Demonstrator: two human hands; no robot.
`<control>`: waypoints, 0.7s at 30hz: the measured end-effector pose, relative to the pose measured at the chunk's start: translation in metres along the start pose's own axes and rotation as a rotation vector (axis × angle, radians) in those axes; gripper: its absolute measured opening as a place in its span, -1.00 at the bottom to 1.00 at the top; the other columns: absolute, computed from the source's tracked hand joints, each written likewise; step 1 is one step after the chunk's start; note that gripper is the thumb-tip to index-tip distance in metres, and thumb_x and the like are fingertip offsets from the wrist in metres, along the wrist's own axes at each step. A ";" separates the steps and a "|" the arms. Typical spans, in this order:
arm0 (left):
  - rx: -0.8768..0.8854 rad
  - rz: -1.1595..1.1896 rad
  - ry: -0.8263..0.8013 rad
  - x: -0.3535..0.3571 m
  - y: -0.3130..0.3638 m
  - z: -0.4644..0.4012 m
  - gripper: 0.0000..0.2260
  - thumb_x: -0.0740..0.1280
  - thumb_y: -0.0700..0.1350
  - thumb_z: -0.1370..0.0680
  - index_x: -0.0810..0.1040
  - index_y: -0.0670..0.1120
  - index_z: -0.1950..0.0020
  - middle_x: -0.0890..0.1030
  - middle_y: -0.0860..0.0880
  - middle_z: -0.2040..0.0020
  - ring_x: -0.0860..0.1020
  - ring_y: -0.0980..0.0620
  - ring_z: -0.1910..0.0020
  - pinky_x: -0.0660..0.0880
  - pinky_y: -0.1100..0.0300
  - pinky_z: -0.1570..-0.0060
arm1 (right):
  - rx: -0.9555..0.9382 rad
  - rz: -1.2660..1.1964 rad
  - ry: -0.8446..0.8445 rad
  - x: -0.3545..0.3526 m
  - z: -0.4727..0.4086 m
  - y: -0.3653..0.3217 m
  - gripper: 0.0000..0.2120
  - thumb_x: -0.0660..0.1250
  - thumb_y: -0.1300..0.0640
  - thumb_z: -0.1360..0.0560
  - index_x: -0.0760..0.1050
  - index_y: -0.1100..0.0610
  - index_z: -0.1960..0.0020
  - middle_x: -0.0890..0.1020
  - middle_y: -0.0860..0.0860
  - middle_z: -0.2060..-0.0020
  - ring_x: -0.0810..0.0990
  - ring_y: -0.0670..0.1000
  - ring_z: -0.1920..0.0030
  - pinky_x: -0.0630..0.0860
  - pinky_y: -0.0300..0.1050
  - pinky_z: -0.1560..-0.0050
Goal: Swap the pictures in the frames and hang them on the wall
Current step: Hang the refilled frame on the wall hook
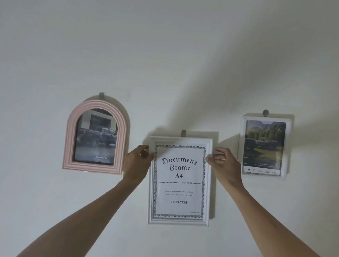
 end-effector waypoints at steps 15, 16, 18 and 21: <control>0.442 0.004 0.196 0.064 0.089 0.035 -0.62 0.41 -0.15 -0.52 0.45 -0.15 -0.31 0.43 -0.05 -0.26 0.38 -0.01 -0.30 0.42 0.01 -0.30 | -0.183 0.017 0.233 -0.097 -0.023 0.008 -0.67 0.50 0.10 -0.46 0.55 0.09 -0.19 0.63 -0.03 0.00 0.65 -0.07 0.06 0.54 -0.35 0.15; 0.476 0.012 0.179 0.074 0.100 0.039 -0.62 0.41 -0.15 -0.52 0.46 -0.15 -0.31 0.44 -0.06 -0.25 0.40 -0.02 -0.29 0.42 0.02 -0.30 | -0.201 0.041 0.271 -0.108 -0.027 0.010 -0.68 0.50 0.10 -0.46 0.55 0.08 -0.19 0.62 -0.01 -0.03 0.64 -0.05 0.04 0.56 -0.28 0.10; 0.525 0.021 0.145 0.098 0.120 0.046 -0.64 0.41 -0.14 -0.52 0.47 -0.14 -0.30 0.44 -0.03 -0.22 0.45 -0.04 -0.23 0.45 0.02 -0.26 | -0.217 0.108 0.336 -0.131 -0.035 0.017 -0.68 0.49 0.08 -0.46 0.55 0.07 -0.19 0.58 0.01 -0.08 0.62 -0.02 -0.02 0.57 -0.14 0.01; 0.466 0.057 0.030 0.138 0.150 0.054 -0.64 0.39 -0.10 -0.52 0.45 -0.09 -0.29 0.45 0.03 -0.16 0.49 0.02 -0.09 0.49 0.12 -0.09 | -0.156 0.174 0.392 -0.167 -0.049 0.030 -0.62 0.48 0.06 -0.47 0.51 0.09 -0.24 0.54 0.06 -0.18 0.57 0.05 -0.11 0.45 -0.15 -0.04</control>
Point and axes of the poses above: each hand's wrist, its own z-axis away from the middle knuckle, its own x-axis out of the palm, y = z × x, the point moved 2 cm from there along -z, towards the middle knuckle
